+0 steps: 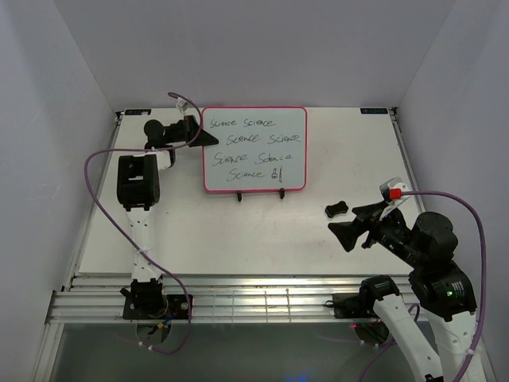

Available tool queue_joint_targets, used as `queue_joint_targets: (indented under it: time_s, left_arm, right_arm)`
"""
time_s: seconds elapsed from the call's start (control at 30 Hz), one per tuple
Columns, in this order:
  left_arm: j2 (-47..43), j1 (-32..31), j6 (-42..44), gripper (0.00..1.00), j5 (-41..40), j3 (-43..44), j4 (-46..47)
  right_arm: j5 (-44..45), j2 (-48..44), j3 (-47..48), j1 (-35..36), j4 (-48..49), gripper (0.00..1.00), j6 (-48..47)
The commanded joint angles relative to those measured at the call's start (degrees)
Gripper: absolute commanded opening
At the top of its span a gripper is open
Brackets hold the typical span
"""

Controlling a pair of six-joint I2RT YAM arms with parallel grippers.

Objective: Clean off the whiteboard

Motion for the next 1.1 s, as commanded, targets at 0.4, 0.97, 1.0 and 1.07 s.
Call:
queue_joint_targets:
  time_s: [0.4,0.97,1.0,1.07]
  left_arm:
    - [-17.0,-3.3,9.5,0.00,-11.1,1.1,-8.4]
    - [-55.8,-8.6,32.9,0.00,-31.5,-16.1,-52.0]
    - [-58.5,-8.6,36.4,0.00,-35.1,-20.1,-58.5]
    - [-67.7,-8.8,40.5,0.00,-39.6,-24.2,-64.5]
  right_arm:
    - [2.2,0.6,-2.9,0.3,5.2,0.93,1.5]
    - [36.8,15.2,0.3,0.2,3.9,0.90,15.9]
    - [40.3,15.0,0.8,0.1,3.5,0.90,15.9]
    - [42.8,15.2,1.4,0.1,3.0,0.90,15.3]
